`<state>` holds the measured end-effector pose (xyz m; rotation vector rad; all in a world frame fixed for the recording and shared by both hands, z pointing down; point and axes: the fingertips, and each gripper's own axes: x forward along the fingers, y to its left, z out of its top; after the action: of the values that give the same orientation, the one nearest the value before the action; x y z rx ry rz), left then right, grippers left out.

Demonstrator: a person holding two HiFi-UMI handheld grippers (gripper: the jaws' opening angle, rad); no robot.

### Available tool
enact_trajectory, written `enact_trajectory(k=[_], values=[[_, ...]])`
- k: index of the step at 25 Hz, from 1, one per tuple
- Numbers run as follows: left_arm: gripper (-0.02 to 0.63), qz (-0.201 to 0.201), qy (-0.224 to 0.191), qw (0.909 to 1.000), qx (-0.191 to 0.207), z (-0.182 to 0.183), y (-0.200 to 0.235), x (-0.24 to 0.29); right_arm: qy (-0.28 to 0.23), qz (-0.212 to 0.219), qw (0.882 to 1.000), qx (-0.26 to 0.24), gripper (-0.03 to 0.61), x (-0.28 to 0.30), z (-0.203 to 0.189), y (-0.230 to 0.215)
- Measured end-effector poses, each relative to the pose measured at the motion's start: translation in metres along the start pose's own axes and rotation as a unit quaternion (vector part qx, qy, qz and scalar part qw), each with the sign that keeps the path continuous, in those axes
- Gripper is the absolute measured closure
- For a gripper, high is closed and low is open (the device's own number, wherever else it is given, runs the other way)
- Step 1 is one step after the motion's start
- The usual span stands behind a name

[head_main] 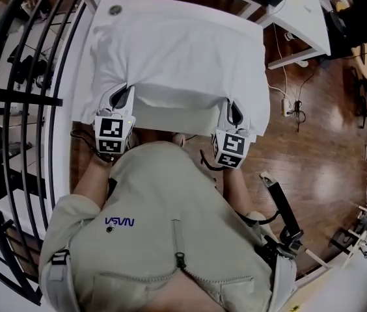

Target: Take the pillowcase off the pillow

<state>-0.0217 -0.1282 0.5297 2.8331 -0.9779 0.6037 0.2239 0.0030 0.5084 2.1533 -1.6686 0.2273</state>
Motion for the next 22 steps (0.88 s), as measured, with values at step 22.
enact_trajectory(k=[22], values=[[0.589,0.073,-0.073,0.9848,0.139,0.168,0.082,0.036,0.008,0.05,0.992,-0.111,0.568,0.081,0.152,-0.028]])
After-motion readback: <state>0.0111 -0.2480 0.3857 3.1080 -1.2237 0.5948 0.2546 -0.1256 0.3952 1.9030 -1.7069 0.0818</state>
